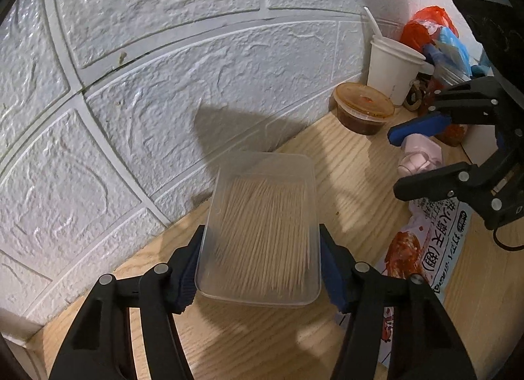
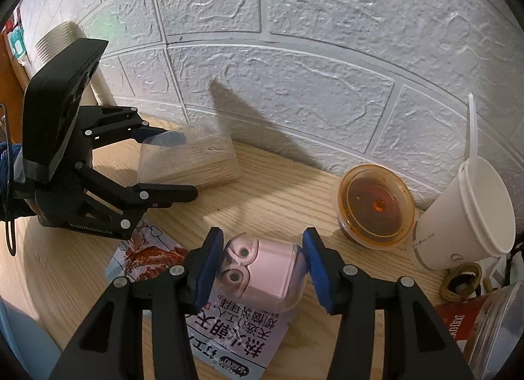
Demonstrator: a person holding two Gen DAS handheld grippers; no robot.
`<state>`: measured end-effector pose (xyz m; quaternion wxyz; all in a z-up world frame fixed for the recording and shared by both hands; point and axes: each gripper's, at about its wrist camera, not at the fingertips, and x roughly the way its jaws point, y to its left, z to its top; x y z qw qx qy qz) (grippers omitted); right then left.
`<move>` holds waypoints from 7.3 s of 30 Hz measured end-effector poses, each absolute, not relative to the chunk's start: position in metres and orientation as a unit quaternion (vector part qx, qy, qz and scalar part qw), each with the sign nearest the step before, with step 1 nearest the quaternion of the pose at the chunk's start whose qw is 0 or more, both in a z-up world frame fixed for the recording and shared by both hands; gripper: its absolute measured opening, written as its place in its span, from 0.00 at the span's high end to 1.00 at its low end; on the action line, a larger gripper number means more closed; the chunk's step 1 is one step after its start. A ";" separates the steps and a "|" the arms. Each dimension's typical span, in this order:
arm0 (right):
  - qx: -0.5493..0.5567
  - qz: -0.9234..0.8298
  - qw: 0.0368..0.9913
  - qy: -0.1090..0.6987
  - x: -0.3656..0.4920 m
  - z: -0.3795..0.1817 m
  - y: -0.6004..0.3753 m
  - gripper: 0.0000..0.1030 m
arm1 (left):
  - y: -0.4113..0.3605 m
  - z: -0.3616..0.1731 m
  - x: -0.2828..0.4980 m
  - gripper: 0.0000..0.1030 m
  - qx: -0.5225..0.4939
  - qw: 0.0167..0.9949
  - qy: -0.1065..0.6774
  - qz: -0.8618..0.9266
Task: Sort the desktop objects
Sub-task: 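Grasp the clear toothpick box with the left tool while the right tool holds the earbud case, then carry the toothpick box and pink earbud case over the blue basin, then open the left tool to drop the toothpick box into the basin, then lower the pink earbud case into the basin and open the right tool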
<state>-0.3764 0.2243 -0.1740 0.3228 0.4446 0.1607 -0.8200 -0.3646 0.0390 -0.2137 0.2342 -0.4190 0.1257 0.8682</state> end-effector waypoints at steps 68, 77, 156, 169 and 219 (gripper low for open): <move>0.488 -0.851 0.183 0.070 -0.061 -0.073 0.239 0.50 | -0.059 -0.058 -0.040 0.42 -0.416 0.153 0.040 0.896; 0.490 -0.852 0.174 0.060 -0.056 -0.070 0.242 0.50 | -0.066 -0.057 -0.039 0.42 -0.413 0.159 0.042 0.896; 0.550 -0.806 0.207 0.071 -0.015 -0.111 0.217 0.50 | -0.028 -0.098 -0.006 0.42 -0.470 0.244 0.095 0.843; 0.553 -0.804 0.209 0.068 -0.017 -0.114 0.217 0.50 | -0.016 -0.101 -0.004 0.41 -0.472 0.263 0.101 0.835; 0.594 -0.765 0.226 0.101 -0.016 -0.145 0.196 0.50 | -0.040 -0.093 -0.006 0.16 -0.454 0.283 0.063 0.843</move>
